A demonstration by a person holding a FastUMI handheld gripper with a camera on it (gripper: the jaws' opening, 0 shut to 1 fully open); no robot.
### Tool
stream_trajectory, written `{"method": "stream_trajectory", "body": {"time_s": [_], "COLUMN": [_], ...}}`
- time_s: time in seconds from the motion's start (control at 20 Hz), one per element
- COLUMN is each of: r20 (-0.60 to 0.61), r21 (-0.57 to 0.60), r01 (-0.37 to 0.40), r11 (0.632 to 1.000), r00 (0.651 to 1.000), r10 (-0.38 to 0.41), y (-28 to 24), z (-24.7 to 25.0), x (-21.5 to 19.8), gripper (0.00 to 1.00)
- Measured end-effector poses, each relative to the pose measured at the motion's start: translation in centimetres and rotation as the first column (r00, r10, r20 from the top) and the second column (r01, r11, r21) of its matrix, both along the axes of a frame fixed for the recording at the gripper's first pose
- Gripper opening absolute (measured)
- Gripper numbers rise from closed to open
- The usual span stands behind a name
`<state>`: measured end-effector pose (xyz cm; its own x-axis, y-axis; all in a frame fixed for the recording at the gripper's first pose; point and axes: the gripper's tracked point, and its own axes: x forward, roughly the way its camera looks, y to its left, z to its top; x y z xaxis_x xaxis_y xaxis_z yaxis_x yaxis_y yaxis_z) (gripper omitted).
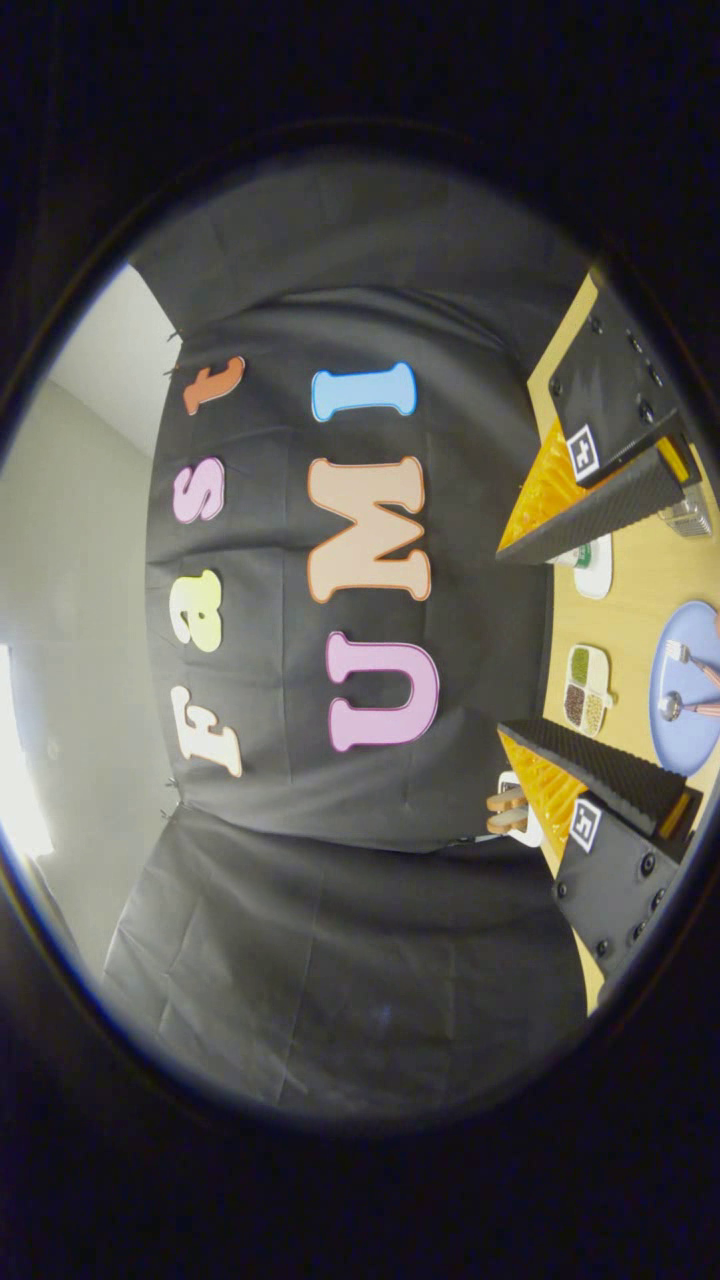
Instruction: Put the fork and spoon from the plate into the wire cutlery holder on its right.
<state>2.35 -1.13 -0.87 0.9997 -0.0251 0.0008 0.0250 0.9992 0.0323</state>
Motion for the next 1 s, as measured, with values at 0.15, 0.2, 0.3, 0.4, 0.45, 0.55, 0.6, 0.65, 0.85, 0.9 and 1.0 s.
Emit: {"method": "stream_trajectory", "body": {"time_s": [0.15, 0.2, 0.3, 0.4, 0.45, 0.55, 0.6, 0.65, 0.85, 0.9, 1.0], "r20": [-0.032, -0.056, -0.112, -0.163, -0.185, -0.227, -0.249, -0.278, -0.403, -0.434, -0.488], "r21": [-0.007, -0.011, -0.018, -0.02, -0.021, -0.017, -0.014, -0.014, -0.023, -0.023, -0.016], "r01": [-0.003, -0.005, -0.014, -0.022, -0.024, -0.033, -0.041, -0.048, -0.074, -0.078, -0.087], "r11": [1.0, 1.0, 1.0, 1.0, 0.999, 0.999, 0.999, 0.999, 0.997, 0.997, 0.996], "r00": [0.999, 0.998, 0.994, 0.986, 0.983, 0.974, 0.968, 0.96, 0.913, 0.899, 0.87], "r10": [0.003, 0.004, 0.012, 0.018, 0.02, 0.028, 0.036, 0.042, 0.059, 0.061, 0.069], "y": [-0.1, -0.1, 0.0, 0.1, 0.1, 0.3, 0.5, 0.7, 1.3, 1.4, 1.6], "z": [-1.4, -2.2, -4.0, -5.6, -6.5, -8.0, -8.8, -10.0, -14.9, -16.0, -18.2], "x": [0.3, 0.4, 0.5, 0.7, 0.8, 1.0, 1.1, 1.0, 0.4, 0.2, -0.2], "gripper": [0.98, 0.98, 0.98, 0.98, 0.98, 0.98, 0.98, 0.98, 0.98, 0.98, 0.98]}}
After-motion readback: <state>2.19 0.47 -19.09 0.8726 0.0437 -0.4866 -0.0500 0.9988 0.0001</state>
